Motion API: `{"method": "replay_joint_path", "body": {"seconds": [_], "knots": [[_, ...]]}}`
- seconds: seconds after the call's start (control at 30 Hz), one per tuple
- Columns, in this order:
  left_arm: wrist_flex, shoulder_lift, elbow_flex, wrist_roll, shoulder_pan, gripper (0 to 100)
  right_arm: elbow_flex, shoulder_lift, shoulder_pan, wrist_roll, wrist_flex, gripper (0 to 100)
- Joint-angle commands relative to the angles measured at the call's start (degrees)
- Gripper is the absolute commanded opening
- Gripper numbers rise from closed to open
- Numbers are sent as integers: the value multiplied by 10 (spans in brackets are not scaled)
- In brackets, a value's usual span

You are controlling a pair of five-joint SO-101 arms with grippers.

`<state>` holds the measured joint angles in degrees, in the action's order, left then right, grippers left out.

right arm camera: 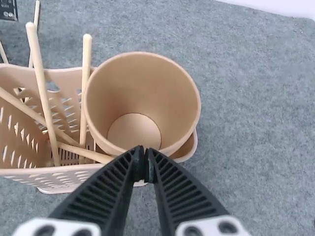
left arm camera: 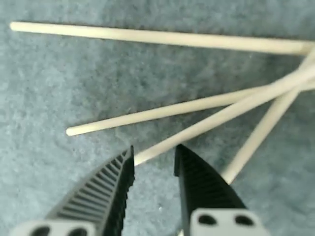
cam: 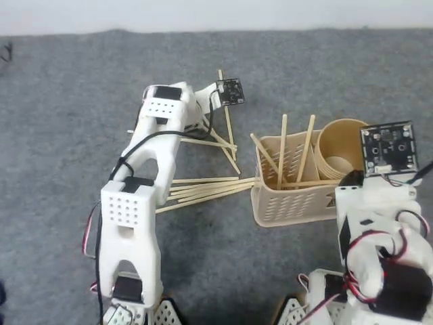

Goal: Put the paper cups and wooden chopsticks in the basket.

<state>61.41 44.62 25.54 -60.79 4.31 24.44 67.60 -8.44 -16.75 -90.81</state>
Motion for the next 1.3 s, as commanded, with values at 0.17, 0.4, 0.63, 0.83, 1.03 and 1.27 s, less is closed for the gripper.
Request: {"method": "replay_joint_path", "body": {"seconds": [0.17, 0.4, 0.63, 0.83, 1.03, 1.27], "knots": [[136, 56, 115, -97, 5, 275, -3, -7, -2, 1, 8, 9], [207, 153, 275, -101, 9, 290, -3, -7, -2, 1, 7, 9], [339, 247, 409, -174, 16, 146, -3, -7, -2, 1, 7, 9], [392, 294, 472, -187, 13, 61, -3, -7, -2, 1, 7, 9], [392, 289, 479, -185, 18, 21, -3, -7, -2, 1, 7, 9], [392, 230, 519, -140, 4, 11, -3, -7, -2, 1, 9, 9]]}}
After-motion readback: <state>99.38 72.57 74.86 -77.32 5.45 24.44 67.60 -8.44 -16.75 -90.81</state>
